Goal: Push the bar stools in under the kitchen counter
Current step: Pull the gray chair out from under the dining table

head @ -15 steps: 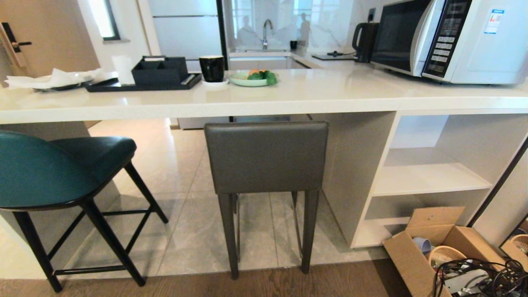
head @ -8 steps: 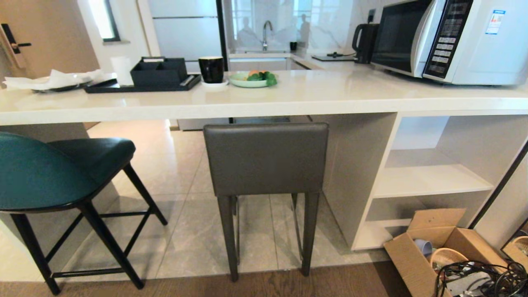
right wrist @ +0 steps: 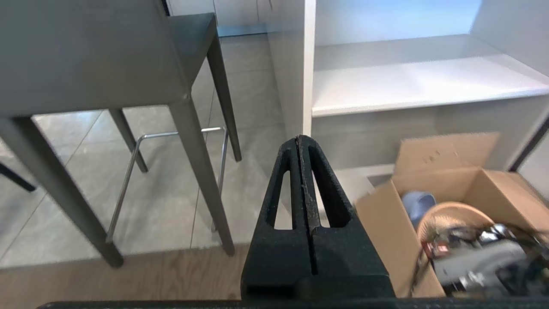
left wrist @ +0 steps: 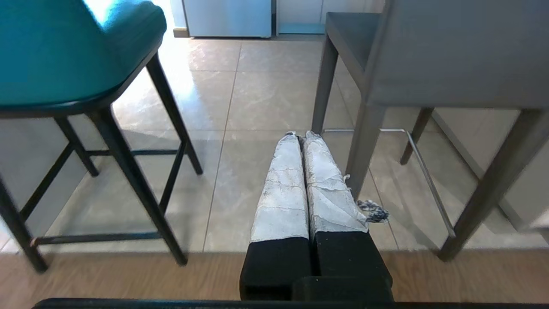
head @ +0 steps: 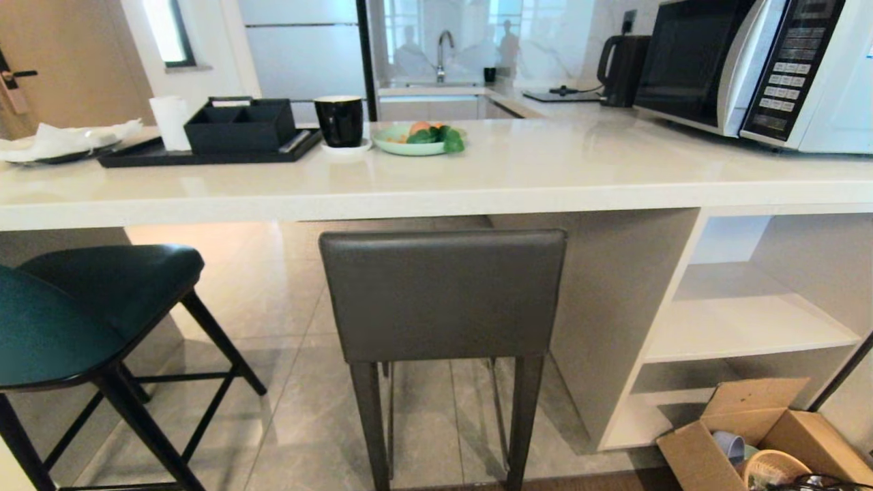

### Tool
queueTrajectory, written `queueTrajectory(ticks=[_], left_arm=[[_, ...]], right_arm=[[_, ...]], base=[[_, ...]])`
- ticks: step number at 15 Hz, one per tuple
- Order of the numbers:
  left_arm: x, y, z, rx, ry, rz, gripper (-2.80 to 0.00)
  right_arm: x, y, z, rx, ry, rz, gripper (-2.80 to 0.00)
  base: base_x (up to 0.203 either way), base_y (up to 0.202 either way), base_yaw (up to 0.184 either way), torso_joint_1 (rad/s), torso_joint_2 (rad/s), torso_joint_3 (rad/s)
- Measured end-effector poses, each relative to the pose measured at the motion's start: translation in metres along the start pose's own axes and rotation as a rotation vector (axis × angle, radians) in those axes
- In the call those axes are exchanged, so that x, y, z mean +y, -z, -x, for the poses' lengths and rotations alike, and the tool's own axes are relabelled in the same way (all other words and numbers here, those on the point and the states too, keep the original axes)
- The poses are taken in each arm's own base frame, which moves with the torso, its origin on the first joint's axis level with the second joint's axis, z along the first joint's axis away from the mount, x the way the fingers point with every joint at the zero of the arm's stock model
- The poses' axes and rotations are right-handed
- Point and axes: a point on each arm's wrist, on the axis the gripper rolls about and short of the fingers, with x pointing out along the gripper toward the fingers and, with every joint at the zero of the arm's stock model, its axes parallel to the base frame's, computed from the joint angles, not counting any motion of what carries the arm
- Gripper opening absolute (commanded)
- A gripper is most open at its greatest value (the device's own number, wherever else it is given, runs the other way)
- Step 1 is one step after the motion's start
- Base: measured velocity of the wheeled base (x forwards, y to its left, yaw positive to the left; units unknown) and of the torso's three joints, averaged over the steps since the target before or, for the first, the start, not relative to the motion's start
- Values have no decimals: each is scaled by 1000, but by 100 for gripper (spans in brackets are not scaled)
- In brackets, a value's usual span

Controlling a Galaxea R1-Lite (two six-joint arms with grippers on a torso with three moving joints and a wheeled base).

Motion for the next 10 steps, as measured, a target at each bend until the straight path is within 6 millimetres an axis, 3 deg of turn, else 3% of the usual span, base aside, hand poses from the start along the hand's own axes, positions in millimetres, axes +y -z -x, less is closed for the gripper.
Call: queueTrajectory(ticks=[10], left_arm=[[0, 0, 0, 0, 0, -1, -280]], right_arm=[[0, 0, 0, 0, 0, 0, -280]], base=[[186, 0, 2, 1, 1, 3]])
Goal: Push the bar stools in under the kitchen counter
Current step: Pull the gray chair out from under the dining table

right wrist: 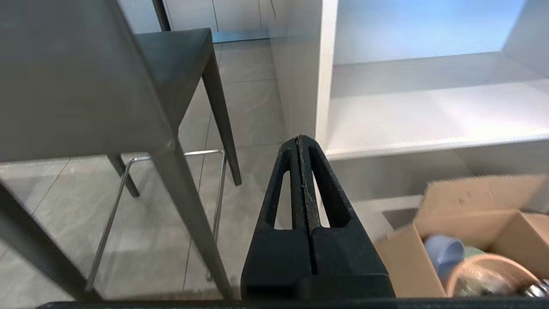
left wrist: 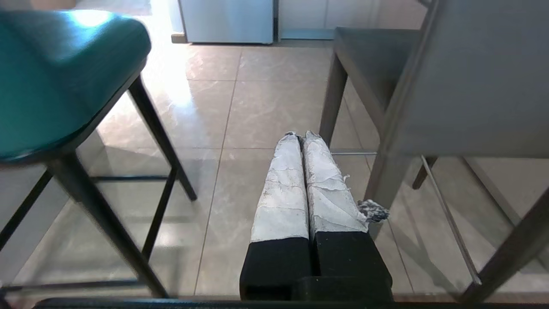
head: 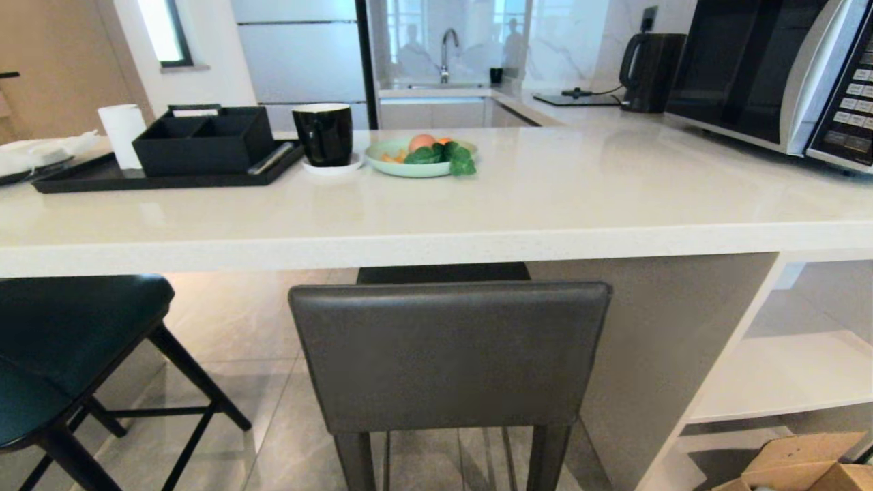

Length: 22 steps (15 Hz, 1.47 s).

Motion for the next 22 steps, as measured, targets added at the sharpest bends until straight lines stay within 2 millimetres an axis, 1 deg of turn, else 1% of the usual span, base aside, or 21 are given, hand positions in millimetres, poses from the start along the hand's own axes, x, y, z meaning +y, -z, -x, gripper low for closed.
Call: queueTrajectory(ticks=[10, 11, 12, 22], left_arm=[[0, 0, 0, 0, 1, 0, -280], [0, 0, 0, 0, 0, 0, 0], [0, 0, 0, 0, 0, 0, 0], [0, 0, 0, 0, 0, 0, 0]], right_arm=[[0, 0, 0, 0, 0, 0, -280], [0, 0, 0, 0, 0, 0, -280], [0, 0, 0, 0, 0, 0, 0], [0, 0, 0, 0, 0, 1, 0]], base=[[0, 0, 0, 0, 0, 0], [0, 0, 0, 0, 0, 0], [0, 0, 0, 0, 0, 0], [0, 0, 0, 0, 0, 0]])
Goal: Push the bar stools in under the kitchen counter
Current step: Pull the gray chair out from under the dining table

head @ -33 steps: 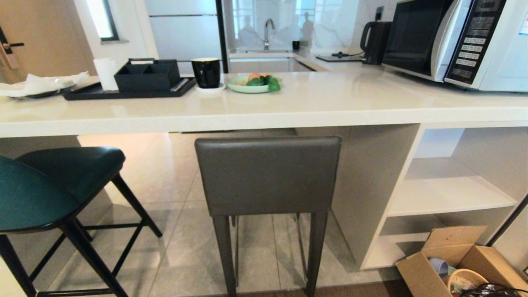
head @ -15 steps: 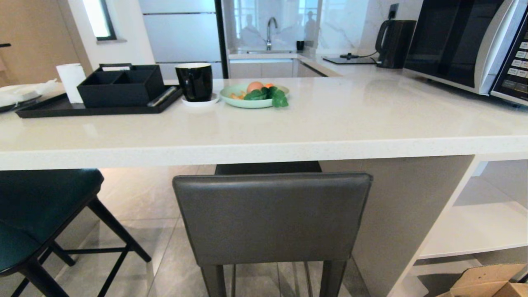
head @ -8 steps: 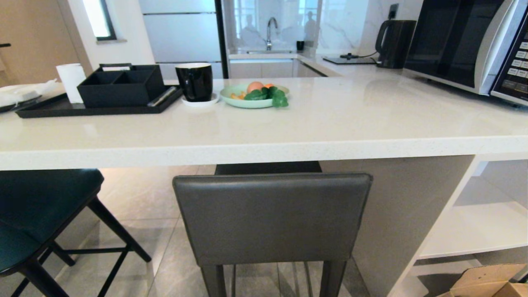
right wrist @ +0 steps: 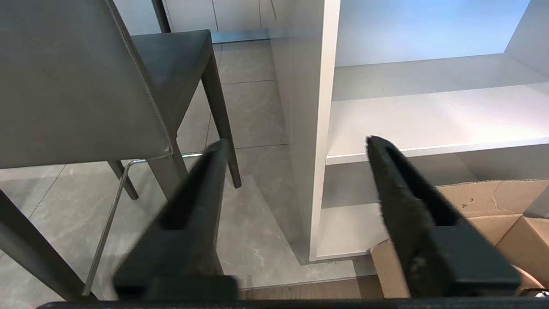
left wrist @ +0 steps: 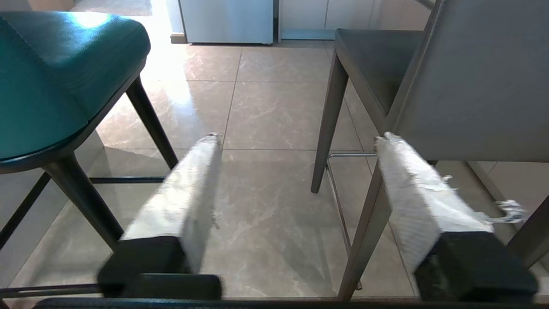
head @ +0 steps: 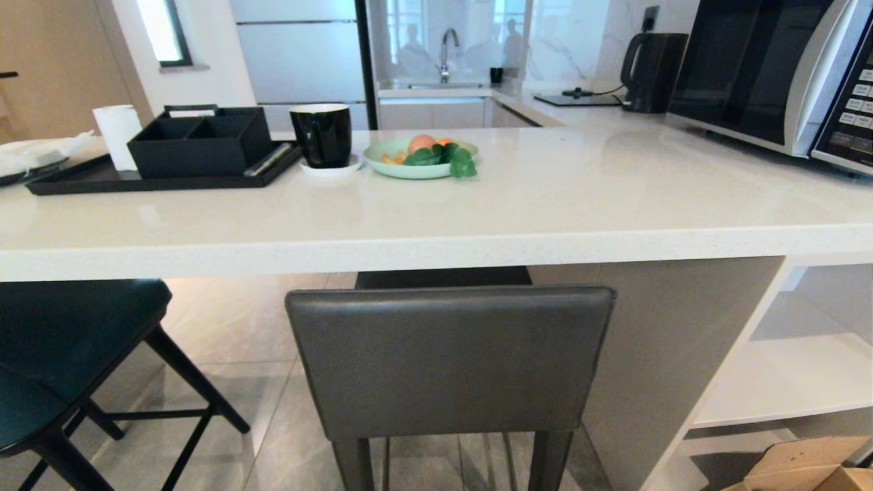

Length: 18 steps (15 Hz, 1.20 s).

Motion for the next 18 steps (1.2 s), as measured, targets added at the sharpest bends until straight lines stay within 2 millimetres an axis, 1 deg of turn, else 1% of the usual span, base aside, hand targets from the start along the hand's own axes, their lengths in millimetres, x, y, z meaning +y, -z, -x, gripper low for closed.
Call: queueTrajectory(ticks=[6, 8, 10, 11, 12, 13, 15, 17, 18], left_arm=[[0, 0, 0, -1, -1, -4, 0], [0, 0, 0, -3, -1, -28, 0], [0, -1, 0, -8, 2, -38, 0], [0, -4, 0, -40, 17, -54, 0], [-1, -9, 1, -65, 54, -51, 0], [-3, -21, 4, -91, 101, -41, 0], [-4, -46, 5, -82, 170, 4, 0], [-5, -70, -6, -61, 222, 57, 0], [-5, -79, -16, -49, 253, 75, 0]], right_arm=[[0, 0, 0, 0, 0, 2, 0], [0, 0, 0, -1, -2, 7, 0], [0, -1, 0, 1, -20, 59, 0], [1, -5, 1, -6, -39, 75, 0], [2, -15, 2, -15, -56, 72, 0], [2, -26, 2, -20, -72, 60, 0], [3, -50, -4, -1, -106, 43, 0], [4, -67, -19, 31, -141, 42, 0], [5, -74, -29, 44, -167, 41, 0]], base=[[0, 0, 0, 0, 0, 0], [0, 0, 0, 0, 0, 0], [0, 0, 0, 0, 0, 0], [0, 0, 0, 0, 0, 0], [0, 0, 0, 0, 0, 0], [0, 0, 0, 0, 0, 0], [0, 0, 0, 0, 0, 0], [0, 0, 0, 0, 0, 0], [0, 0, 0, 0, 0, 0]])
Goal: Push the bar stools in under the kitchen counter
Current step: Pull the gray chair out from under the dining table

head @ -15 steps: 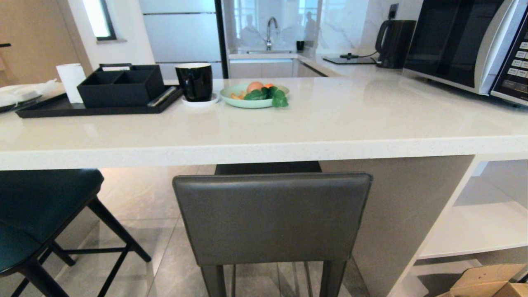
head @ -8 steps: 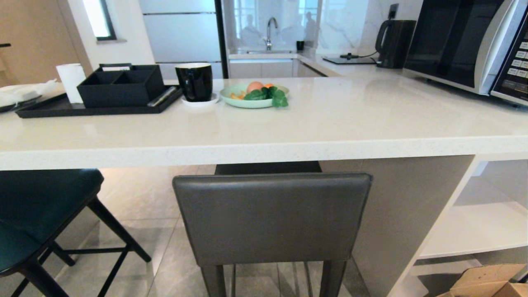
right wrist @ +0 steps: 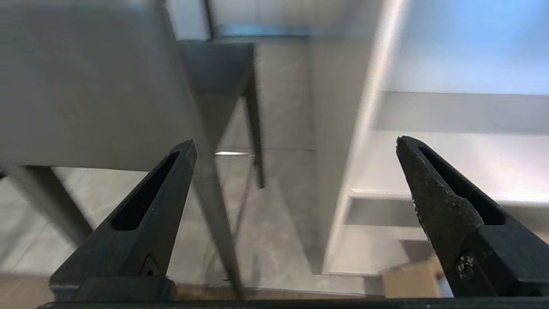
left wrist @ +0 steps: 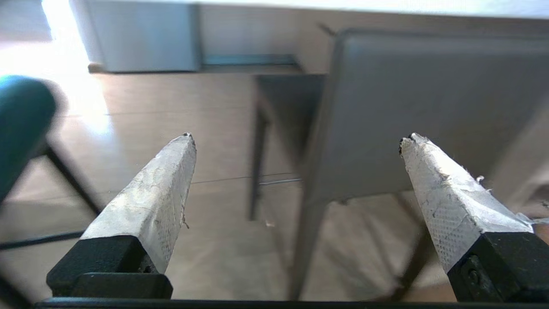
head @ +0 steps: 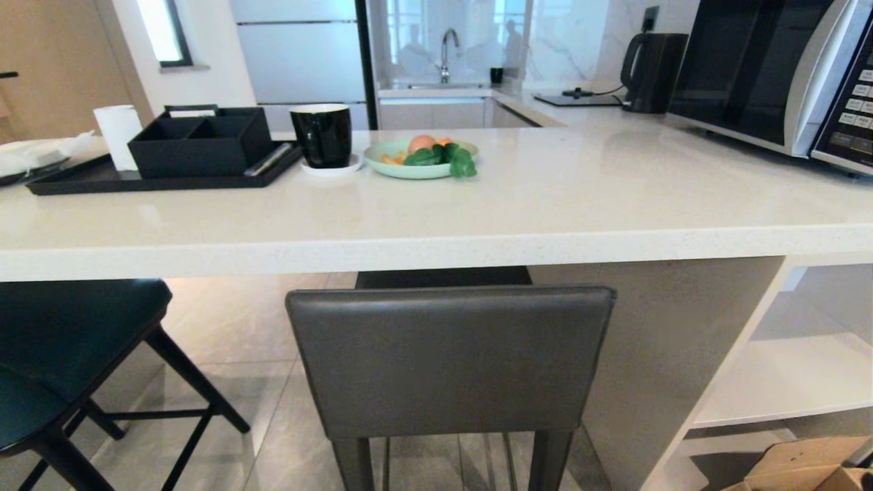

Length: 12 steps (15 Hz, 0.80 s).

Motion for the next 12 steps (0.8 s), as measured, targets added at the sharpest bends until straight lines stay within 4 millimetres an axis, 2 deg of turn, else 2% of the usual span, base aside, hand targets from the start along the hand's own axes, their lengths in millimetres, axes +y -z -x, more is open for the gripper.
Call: queueTrajectory(ticks=[3, 4, 8, 12], left_arm=[[1, -17, -30, 18, 171, 28, 0], [1, -16, -39, 45, 238, 37, 0], [1, 7, -67, 257, 470, 118, 0], [6, 13, -108, 294, 504, 138, 0]], right_arm=[[1, -16, -33, 9, -135, -2, 0], [2, -19, -42, 14, -203, -3, 0], [8, -7, -67, 145, -463, -15, 0], [10, -2, -95, 180, -525, -5, 0]], base=[[0, 0, 0, 0, 0, 0], [0, 0, 0, 0, 0, 0], [0, 0, 0, 0, 0, 0], [0, 0, 0, 0, 0, 0]])
